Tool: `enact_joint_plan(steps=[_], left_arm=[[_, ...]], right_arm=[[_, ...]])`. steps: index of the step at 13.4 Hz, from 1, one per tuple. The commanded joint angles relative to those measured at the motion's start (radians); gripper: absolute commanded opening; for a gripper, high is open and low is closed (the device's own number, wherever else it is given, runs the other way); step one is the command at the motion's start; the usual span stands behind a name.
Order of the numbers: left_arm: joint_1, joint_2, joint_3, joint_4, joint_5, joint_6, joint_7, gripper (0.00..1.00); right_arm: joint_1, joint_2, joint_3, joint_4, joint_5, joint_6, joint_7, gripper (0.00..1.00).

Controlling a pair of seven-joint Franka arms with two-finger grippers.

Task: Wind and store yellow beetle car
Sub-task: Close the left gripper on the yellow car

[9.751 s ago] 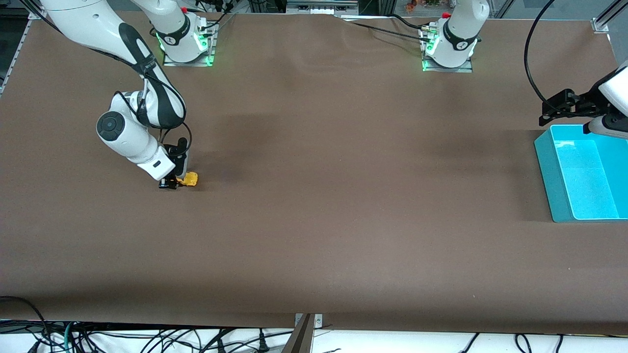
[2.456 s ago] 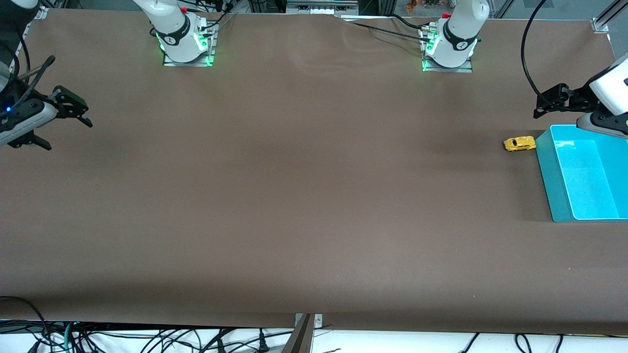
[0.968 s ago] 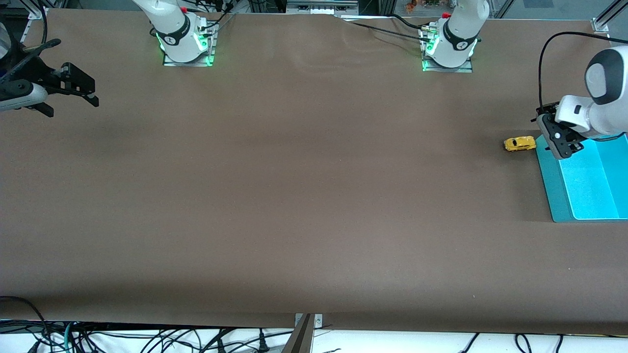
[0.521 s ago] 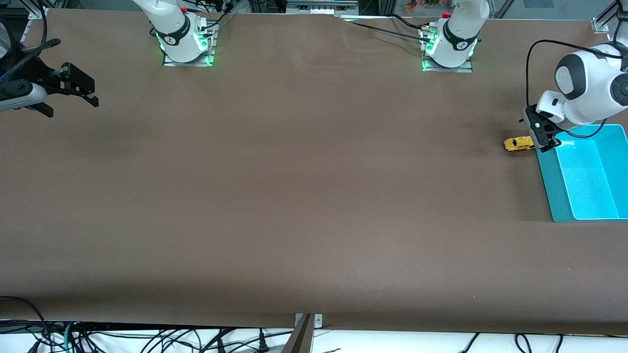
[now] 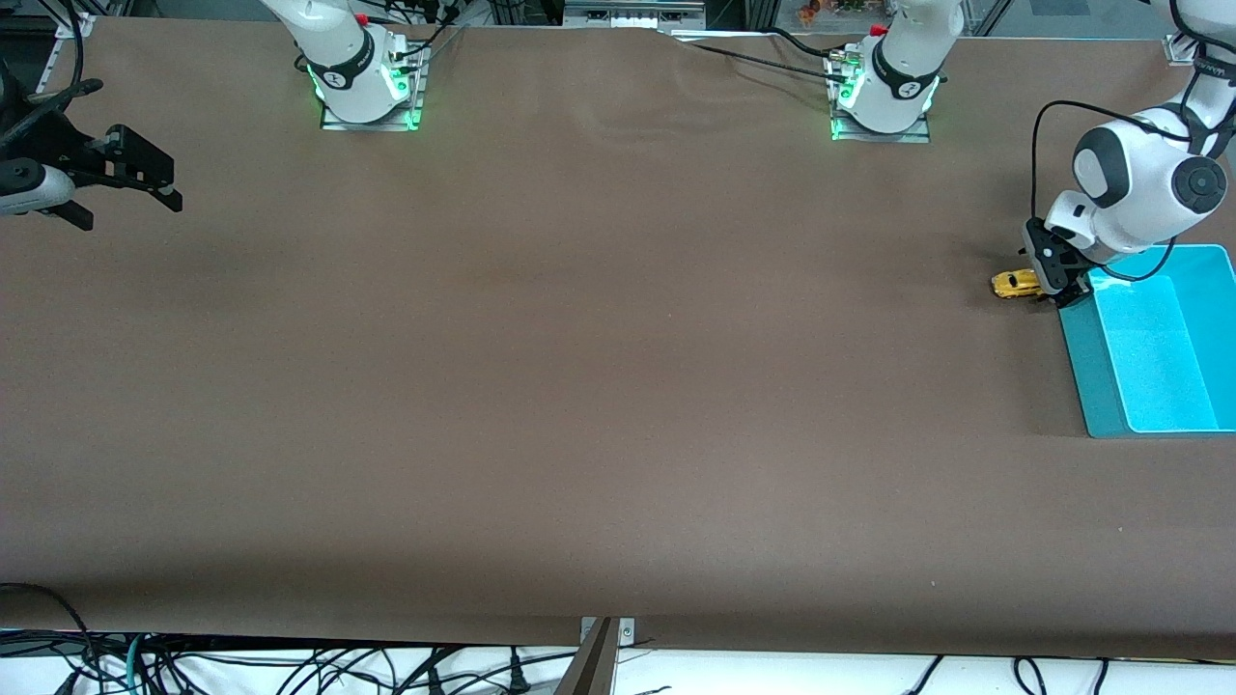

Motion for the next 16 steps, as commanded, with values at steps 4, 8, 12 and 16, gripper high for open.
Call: enact_joint_plan(steps=[4, 8, 12, 16], left_arm=[[0.018, 0.007, -0.021, -0.001, 0.024, 0.021, 0.036, 0.99], [0.021, 0.007, -0.029, 0.002, 0.024, 0.021, 0.048, 0.22], [0.019, -0.004, -0.032, 0.006, 0.024, 0.017, 0.048, 0.14], [0.018, -0.053, -0.081, 0.020, 0.011, -0.089, 0.048, 0.14]], right_arm=[[0.005, -0.001, -0.034, 0.020, -0.006, -0.010, 0.005, 1.00], [0.005, -0.001, -0.037, 0.020, -0.001, -0.011, 0.005, 1.00], [0.005, -0.001, -0.037, 0.020, -0.004, -0.013, 0.005, 1.00], [0.005, -0.001, -0.037, 0.020, -0.004, -0.013, 0.005, 1.00]])
